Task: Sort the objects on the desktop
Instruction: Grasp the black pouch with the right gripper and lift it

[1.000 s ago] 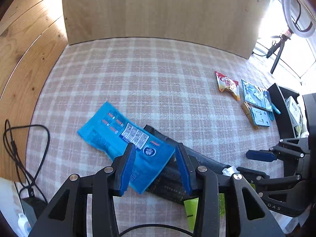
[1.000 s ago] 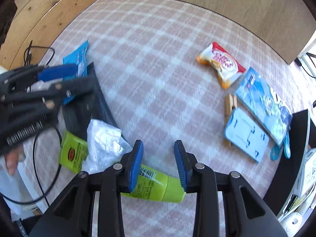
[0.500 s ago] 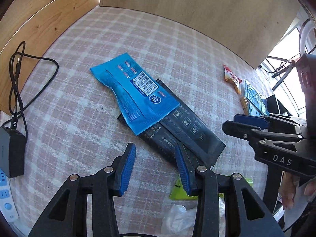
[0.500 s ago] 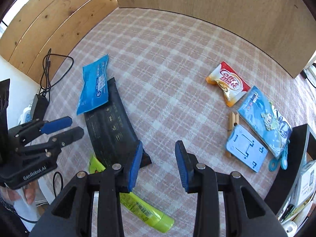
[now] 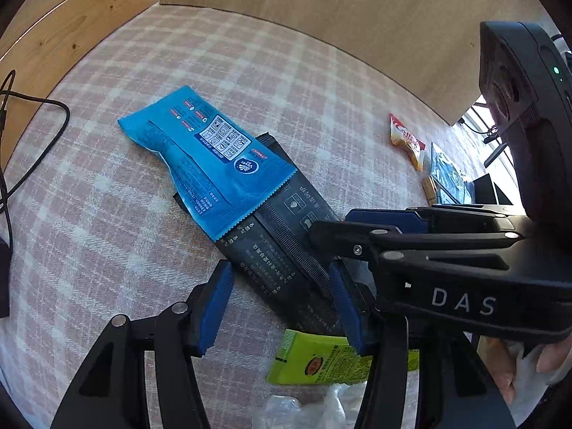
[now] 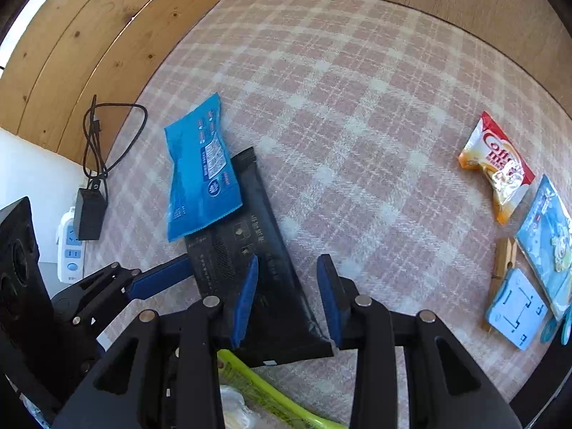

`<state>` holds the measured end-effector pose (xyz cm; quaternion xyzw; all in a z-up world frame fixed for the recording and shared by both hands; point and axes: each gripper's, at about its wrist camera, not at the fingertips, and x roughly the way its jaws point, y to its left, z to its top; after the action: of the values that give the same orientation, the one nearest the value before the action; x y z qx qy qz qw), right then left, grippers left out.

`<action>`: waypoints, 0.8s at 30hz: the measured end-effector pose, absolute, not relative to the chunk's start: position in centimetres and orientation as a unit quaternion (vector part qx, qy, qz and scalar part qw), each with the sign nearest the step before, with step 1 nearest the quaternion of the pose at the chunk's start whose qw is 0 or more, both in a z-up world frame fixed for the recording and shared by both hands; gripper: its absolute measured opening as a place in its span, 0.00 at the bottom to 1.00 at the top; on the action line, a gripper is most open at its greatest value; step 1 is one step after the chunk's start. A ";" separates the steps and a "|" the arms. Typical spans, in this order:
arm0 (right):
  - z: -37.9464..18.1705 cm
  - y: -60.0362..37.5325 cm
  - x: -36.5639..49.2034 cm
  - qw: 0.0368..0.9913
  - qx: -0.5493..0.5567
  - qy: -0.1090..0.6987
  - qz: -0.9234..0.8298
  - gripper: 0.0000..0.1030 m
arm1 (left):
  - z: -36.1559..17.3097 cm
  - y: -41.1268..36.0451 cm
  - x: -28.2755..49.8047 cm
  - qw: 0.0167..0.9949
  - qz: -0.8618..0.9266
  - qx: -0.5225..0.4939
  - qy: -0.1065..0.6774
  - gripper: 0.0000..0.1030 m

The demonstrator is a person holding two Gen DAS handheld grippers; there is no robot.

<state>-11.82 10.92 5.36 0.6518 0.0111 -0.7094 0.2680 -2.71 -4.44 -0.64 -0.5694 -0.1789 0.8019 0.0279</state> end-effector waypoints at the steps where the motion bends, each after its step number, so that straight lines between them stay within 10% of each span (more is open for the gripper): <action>1: 5.3 10.6 -11.7 0.268 0.649 0.021 -0.712 0.33 | -0.5 -4.5 -2.7 0.029 0.802 -0.569 -0.177 0.51; 24: 7.8 14.6 -10.0 0.219 0.630 -0.031 -0.744 0.44 | 3.9 3.2 -4.4 0.110 0.822 -0.544 -0.129 0.51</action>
<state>-10.02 14.56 7.84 0.6302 -0.0308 -0.7442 0.2194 -4.44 3.20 3.92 -0.5441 -0.1287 0.8218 0.1100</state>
